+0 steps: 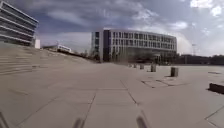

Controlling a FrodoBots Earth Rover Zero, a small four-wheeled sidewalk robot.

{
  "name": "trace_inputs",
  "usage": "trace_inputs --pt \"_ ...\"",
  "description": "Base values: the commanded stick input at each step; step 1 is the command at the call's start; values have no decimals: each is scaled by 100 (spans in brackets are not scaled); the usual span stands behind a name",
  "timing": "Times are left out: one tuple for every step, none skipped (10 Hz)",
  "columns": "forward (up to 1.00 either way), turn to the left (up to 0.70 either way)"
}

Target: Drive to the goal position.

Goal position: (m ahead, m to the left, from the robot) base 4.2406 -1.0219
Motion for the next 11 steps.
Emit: trace_inputs --pt "70 0" --pt "70 0" --pt "70 0" --pt "70 0" --pt "70 0" --pt "70 0" --pt "70 0" --pt "70 0" --pt "70 0" --pt "70 0" --pt "70 -11"
